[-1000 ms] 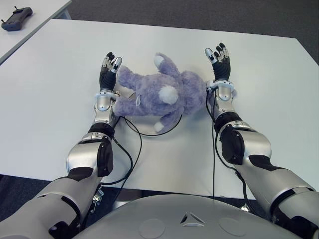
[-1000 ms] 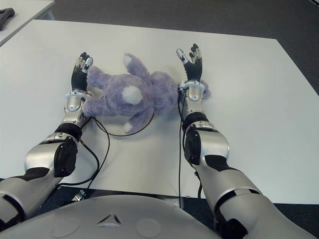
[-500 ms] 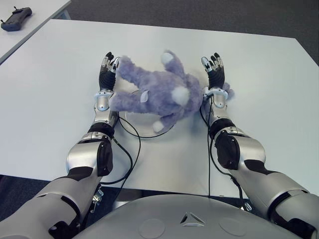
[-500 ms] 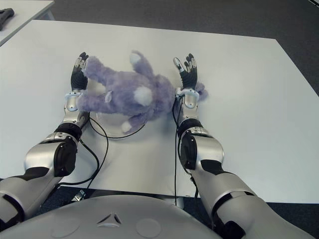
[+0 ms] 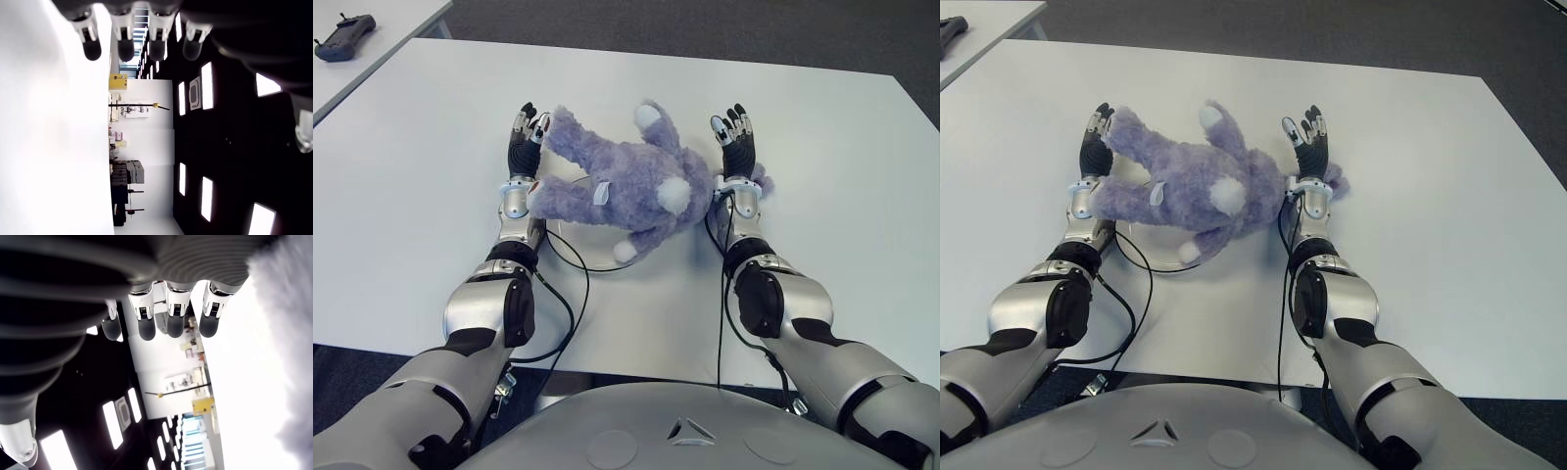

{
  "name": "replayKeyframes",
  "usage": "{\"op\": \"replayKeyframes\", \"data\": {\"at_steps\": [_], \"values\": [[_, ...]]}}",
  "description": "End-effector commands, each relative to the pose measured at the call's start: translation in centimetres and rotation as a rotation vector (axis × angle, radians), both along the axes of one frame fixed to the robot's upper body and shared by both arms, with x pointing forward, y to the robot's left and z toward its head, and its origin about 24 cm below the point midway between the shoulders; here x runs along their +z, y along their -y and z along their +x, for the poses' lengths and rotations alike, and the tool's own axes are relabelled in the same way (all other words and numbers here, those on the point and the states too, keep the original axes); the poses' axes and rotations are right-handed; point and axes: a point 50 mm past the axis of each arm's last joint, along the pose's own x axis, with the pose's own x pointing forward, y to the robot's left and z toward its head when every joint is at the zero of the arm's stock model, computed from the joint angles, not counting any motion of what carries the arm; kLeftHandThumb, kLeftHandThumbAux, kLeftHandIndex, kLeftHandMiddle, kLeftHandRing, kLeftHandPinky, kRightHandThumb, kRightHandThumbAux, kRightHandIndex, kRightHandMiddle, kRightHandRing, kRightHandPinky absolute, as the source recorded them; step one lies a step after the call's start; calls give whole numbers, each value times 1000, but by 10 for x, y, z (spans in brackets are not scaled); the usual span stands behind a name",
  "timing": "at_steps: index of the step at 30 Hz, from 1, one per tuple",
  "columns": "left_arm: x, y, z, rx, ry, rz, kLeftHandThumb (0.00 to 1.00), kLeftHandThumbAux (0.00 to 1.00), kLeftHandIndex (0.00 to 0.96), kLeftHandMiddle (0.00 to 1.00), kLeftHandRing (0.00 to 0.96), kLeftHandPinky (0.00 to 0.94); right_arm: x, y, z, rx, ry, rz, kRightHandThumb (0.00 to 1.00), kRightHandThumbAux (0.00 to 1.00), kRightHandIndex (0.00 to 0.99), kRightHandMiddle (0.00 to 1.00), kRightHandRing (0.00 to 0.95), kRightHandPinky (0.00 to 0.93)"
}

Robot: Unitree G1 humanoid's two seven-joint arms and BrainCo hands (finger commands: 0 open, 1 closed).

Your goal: Put the doll into the plate.

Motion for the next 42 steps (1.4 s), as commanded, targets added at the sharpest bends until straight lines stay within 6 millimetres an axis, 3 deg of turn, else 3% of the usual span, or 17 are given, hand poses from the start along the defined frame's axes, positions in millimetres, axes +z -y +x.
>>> {"op": "replayKeyframes", "data": {"at_steps": [1,29,42], "values": [[-96,4,-81,80,-346,-91,0,418,37,34,0,0,-58,-8,-33,3,-212,61,0,620,21,34,8,0],[-104,7,-89,66,-385,-81,0,406,5,19,0,0,-59,-3,-36,-10,-205,40,0,633,47,54,28,4],[-105,5,-91,78,-385,-75,0,410,17,13,0,0,-75,-9,-48,8,-262,70,0,636,45,58,34,16]]}}
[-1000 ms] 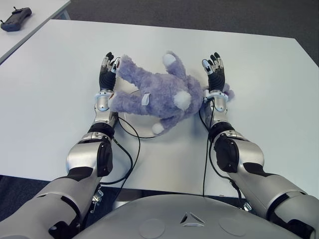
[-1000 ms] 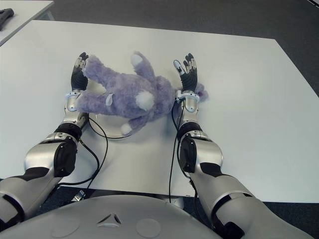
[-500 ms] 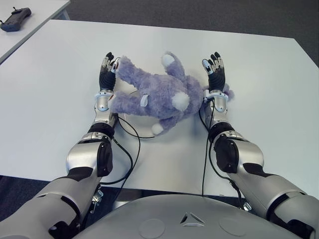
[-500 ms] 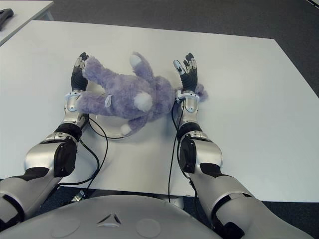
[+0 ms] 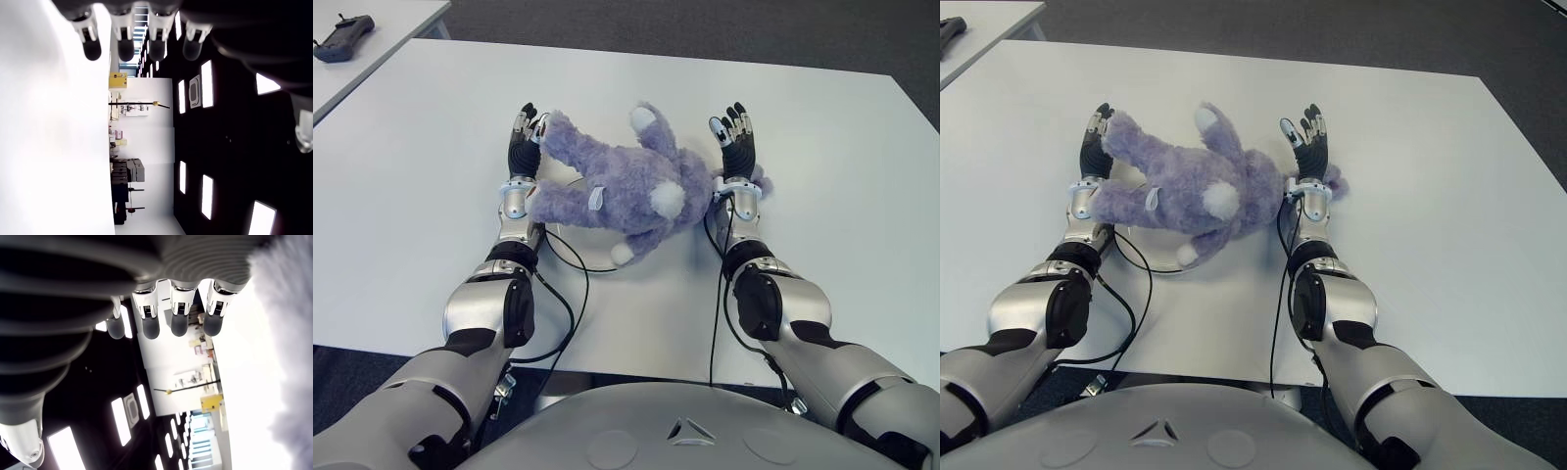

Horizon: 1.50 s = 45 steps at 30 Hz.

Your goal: Put the doll into the plate.

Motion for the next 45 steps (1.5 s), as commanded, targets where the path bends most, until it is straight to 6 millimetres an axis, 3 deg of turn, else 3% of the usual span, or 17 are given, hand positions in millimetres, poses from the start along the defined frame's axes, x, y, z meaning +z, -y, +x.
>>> {"op": "replayKeyframes", "data": {"at_steps": [1,16,34,45], "values": [[-104,5,-91,87,-382,-83,0,411,18,14,0,0,-77,-9,-47,8,-292,78,0,636,45,57,34,16],[-104,4,-94,97,-365,-74,0,441,14,16,0,0,-87,-14,-54,37,-357,42,0,677,33,57,49,73],[-107,2,-98,101,-367,-94,0,447,17,13,0,0,-116,-21,-83,73,-477,-100,0,724,41,71,75,97],[-107,0,-100,112,-366,-65,0,447,14,15,0,0,-115,-19,-79,42,-498,-112,0,756,46,68,75,103]]}}
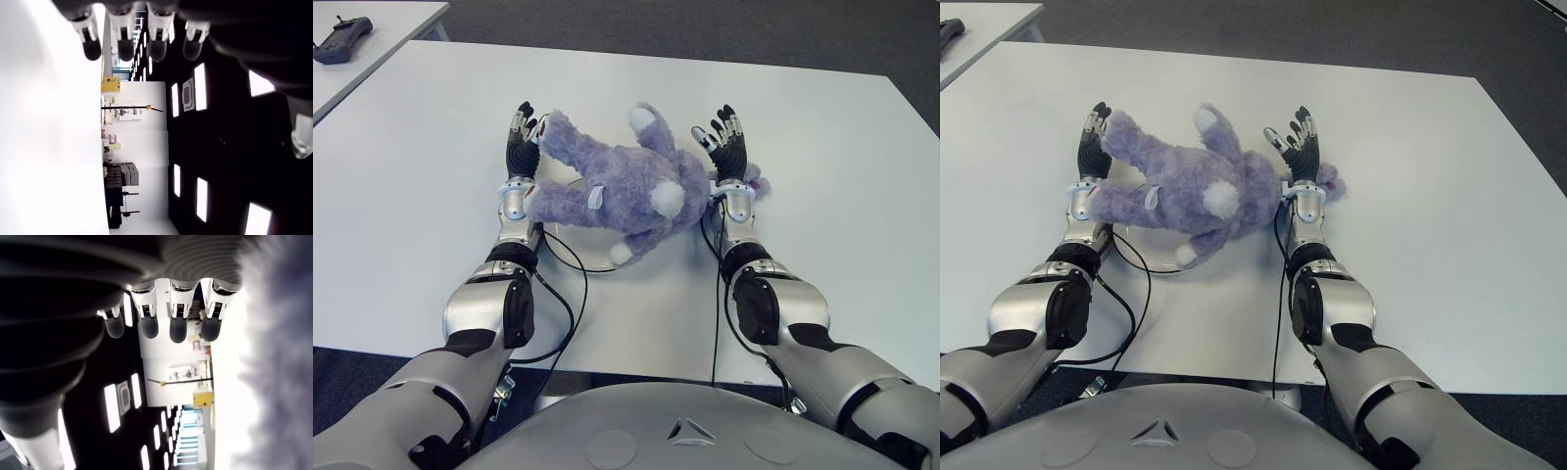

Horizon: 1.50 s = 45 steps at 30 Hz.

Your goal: Put the doll into the plate.

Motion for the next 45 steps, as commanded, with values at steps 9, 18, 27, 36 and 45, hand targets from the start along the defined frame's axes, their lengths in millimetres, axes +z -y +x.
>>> {"op": "replayKeyframes", "data": {"at_steps": [9,18,27,36,45], "values": [[-110,4,-99,81,-401,-78,0,446,3,10,0,0,-106,-2,-74,-47,-458,92,0,746,42,67,69,88],[-110,5,-99,81,-398,-84,0,450,9,14,0,0,-106,-1,-74,-52,-455,116,0,741,37,63,67,83],[-110,6,-99,80,-402,-86,0,450,8,14,0,0,-99,6,-66,-61,-432,104,0,717,36,60,63,77],[-110,6,-99,74,-402,-79,0,441,10,10,0,0,-77,8,-45,-70,-351,136,0,689,42,70,62,55],[-110,7,-99,72,-407,-81,0,441,14,16,0,0,-9,0,-8,-26,2,86,0,681,54,73,55,45]]}}
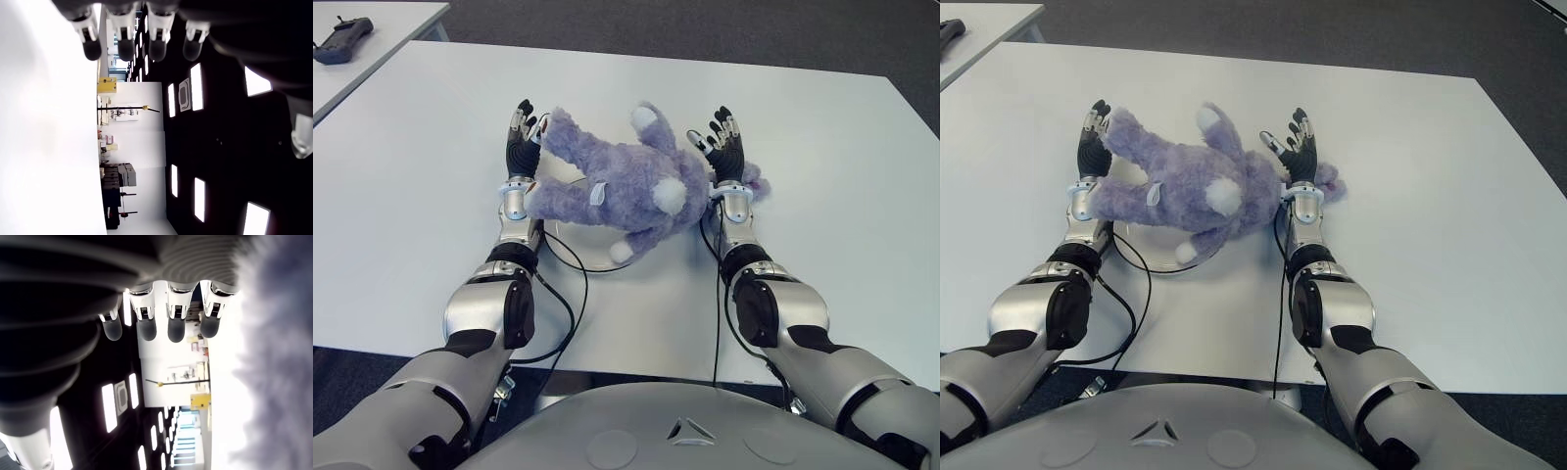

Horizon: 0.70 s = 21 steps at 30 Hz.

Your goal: Put the doll into the plate.

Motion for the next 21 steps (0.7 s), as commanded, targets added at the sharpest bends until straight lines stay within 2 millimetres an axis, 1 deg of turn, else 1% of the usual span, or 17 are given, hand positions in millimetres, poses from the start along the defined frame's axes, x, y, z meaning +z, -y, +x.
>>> {"op": "replayKeyframes", "data": {"at_steps": [1,2,7,12,17,21], "values": [[-112,7,-99,65,-419,-86,0,444,15,17,0,0,-12,-7,-12,1,14,24,0,680,51,69,51,39],[-112,7,-99,64,-419,-85,0,445,15,17,0,0,-5,-8,-11,8,63,12,0,680,50,69,50,38],[-112,8,-98,62,-423,-79,0,447,12,18,0,0,17,-10,-9,28,211,-36,0,674,36,54,34,7],[-111,9,-97,61,-425,-81,0,443,15,22,0,0,35,-15,-7,51,309,-68,0,662,28,46,24,1],[-112,10,-96,59,-433,-77,0,435,19,23,0,0,48,-18,-6,84,383,-90,0,663,28,41,16,1],[-112,11,-96,58,-438,-77,0,430,18,22,0,0,53,-17,-5,100,409,-103,0,675,28,39,12,0]]}}
